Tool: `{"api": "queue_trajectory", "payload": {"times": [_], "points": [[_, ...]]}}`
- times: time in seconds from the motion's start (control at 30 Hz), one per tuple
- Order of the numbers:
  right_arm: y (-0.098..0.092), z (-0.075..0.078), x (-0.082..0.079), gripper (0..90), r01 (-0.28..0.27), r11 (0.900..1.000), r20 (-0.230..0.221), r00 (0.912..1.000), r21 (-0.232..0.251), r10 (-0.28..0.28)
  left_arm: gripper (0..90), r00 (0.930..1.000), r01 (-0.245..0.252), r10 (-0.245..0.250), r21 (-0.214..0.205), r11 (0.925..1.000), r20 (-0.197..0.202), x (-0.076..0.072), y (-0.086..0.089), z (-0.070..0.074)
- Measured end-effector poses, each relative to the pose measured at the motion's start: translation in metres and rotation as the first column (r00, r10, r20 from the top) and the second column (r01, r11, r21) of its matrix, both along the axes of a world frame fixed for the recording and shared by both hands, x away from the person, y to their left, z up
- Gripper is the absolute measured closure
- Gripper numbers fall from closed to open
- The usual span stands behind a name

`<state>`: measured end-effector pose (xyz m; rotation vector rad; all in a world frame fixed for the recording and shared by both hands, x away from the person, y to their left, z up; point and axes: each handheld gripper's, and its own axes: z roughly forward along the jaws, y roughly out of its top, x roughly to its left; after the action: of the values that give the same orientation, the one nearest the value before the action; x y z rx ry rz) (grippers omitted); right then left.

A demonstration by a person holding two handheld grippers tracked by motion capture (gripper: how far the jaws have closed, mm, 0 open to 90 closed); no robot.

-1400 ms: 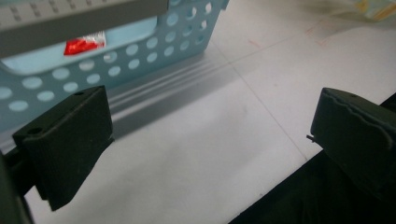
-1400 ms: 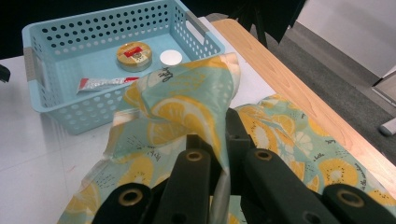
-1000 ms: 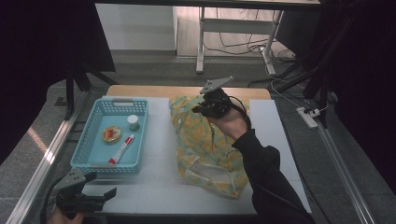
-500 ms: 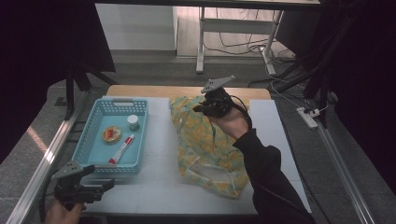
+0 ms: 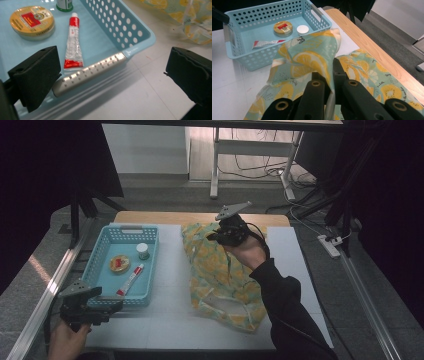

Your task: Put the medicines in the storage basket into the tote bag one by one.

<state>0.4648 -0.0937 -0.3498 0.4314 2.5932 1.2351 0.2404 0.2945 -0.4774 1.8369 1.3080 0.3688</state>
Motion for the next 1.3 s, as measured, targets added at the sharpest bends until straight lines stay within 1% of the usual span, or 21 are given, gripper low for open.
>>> {"api": "queue_trajectory", "payload": {"times": [0.1, 0.17, 0.2, 0.27, 0.33, 0.4, 0.5, 0.57, 0.73, 0.77, 0.97, 1.07, 1.13, 1.17, 1.23, 1.3], "points": [[0.0, 0.0, 0.0, 89.5, 0.001, 1.0, -0.001, 1.0, 0.0, -0.001, 0.0, 0.9999, -0.01, 0.01, 0.026, 0.9996, -0.007, 0.006, -0.001, 0.001], [0.0, 0.0, 0.0, 89.5, 0.001, 1.0, -0.001, 1.0, 0.002, -0.001, 0.0, 0.9999, -0.011, 0.011, 0.018, 0.9998, -0.009, 0.012, -0.001, 0.002], [0.0, -0.001, 0.0, 89.5, 0.001, 1.0, -0.001, 1.0, 0.002, -0.001, 0.0, 0.9998, -0.011, 0.011, 0.013, 0.9999, -0.017, 0.015, -0.001, 0.003], [0.001, -0.001, 0.0, 89.5, -0.001, 1.0, -0.001, 1.0, 0.0, 0.001, 0.4, 0.9988, -0.009, 0.01, 0.013, 0.9999, -0.048, 0.022, -0.001, 0.005], [0.001, -0.001, 0.0, 89.5, -0.002, 1.0, -0.001, 1.0, -0.002, 0.002, 0.5, 0.9981, -0.003, 0.005, 0.033, 0.9994, -0.062, 0.029, -0.002, 0.007], [0.002, -0.001, 0.0, 89.5, -0.001, 1.0, 0.0, 1.0, -0.001, 0.001, 0.2, 0.998, 0.013, -0.011, 0.045, 0.9989, -0.063, 0.034, -0.002, 0.008], [0.001, -0.001, 0.001, 89.5, -0.001, 1.0, 0.001, 1.0, -0.003, 0.001, 0.0, 0.9981, 0.014, -0.01, 0.063, 0.9979, -0.061, 0.043, 0.0, 0.011], [0.001, -0.002, 0.001, 89.5, -0.001, 1.0, 0.001, 1.0, -0.003, 0.001, 0.0, 0.9983, 0.0, 0.005, 0.081, 0.9967, -0.058, 0.051, 0.001, 0.012], [0.001, -0.001, 0.001, 89.5, -0.006, 1.0, 0.001, 1.0, -0.001, 0.006, 0.0, 0.9968, -0.032, 0.041, 0.129, 0.9911, -0.069, 0.067, 0.005, 0.011], [0.001, -0.001, 0.001, 89.5, -0.009, 1.0, 0.003, 1.0, -0.001, 0.009, 0.0, 0.9962, -0.038, 0.047, 0.13, 0.9908, -0.073, 0.071, 0.006, 0.011], [0.001, -0.001, 0.001, 89.5, -0.006, 1.0, 0.001, 1.0, 0.003, 0.006, 0.0, 0.9947, -0.022, 0.033, 0.113, 0.9934, -0.097, 0.089, 0.011, 0.009], [0.002, -0.002, 0.001, 89.5, -0.01, 1.0, -0.002, 0.9999, 0.0, 0.01, 0.0, 0.993, -0.024, 0.038, 0.128, 0.9915, -0.112, 0.097, 0.012, 0.009], [0.002, -0.002, 0.001, 89.4, -0.01, 0.9999, -0.002, 0.9999, -0.002, 0.01, 0.0, 0.9913, -0.033, 0.051, 0.148, 0.9885, -0.121, 0.105, 0.013, 0.009], [0.002, -0.002, 0.001, 89.5, -0.009, 1.0, -0.002, 1.0, -0.001, 0.009, 0.0, 0.9902, -0.04, 0.059, 0.15, 0.9879, -0.127, 0.108, 0.013, 0.009], [0.002, -0.002, 0.001, 89.5, -0.008, 1.0, -0.001, 1.0, -0.002, 0.008, 0.0, 0.9892, -0.038, 0.058, 0.148, 0.9883, -0.135, 0.114, 0.015, 0.009], [0.002, -0.001, 0.001, 89.5, -0.007, 1.0, -0.001, 1.0, -0.003, 0.007, 0.0, 0.9876, -0.041, 0.063, 0.155, 0.9871, -0.144, 0.12, 0.017, 0.008]]}}
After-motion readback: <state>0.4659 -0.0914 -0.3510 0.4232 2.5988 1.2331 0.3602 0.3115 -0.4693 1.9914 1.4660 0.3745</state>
